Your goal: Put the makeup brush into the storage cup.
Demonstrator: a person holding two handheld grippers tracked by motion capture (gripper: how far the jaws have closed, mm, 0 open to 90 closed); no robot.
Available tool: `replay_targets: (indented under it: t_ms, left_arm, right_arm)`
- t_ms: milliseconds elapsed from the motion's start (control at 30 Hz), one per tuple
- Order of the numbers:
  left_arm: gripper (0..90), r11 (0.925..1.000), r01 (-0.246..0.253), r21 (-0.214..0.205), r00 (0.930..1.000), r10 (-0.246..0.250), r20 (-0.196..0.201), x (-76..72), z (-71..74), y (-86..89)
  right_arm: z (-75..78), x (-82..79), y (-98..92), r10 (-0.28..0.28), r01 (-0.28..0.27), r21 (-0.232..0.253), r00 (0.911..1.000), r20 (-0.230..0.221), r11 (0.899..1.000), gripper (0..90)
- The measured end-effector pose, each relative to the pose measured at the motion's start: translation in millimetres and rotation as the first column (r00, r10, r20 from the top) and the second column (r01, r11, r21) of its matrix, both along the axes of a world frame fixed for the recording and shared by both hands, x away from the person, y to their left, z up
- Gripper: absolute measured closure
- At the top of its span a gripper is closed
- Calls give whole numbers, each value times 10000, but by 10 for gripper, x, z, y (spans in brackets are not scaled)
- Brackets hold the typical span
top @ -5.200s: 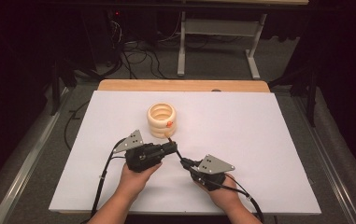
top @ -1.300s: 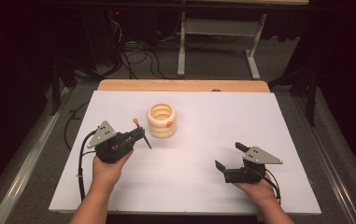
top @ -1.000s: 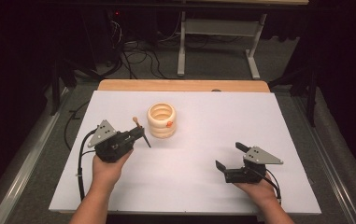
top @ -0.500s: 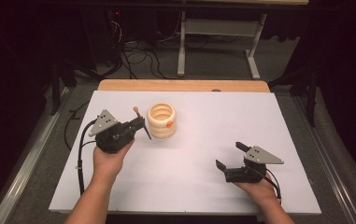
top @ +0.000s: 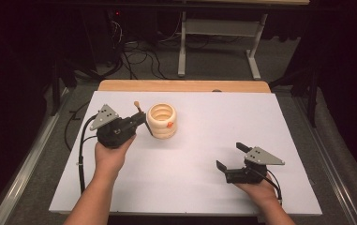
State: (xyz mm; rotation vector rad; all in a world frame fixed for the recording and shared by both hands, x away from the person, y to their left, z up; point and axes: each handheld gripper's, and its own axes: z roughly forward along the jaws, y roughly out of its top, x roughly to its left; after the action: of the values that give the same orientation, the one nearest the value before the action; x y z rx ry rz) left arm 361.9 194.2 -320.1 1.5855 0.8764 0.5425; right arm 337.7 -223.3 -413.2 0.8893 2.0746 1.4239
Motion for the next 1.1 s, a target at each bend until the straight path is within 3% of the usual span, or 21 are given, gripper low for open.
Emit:
replay_targets:
  t_ms: [567,1100]
  left_arm:
    - [834,9997,-230,-59,9995,231,209,207,241,-87]
    - [834,9987,-507,69,9986,506,165,374,250,-166]
  right_arm:
    - [-6,0,10,28,-28,6,9999,-105,10000,19]
    - [-5,4,11,92,-92,-74,10000,-4,9999,20]
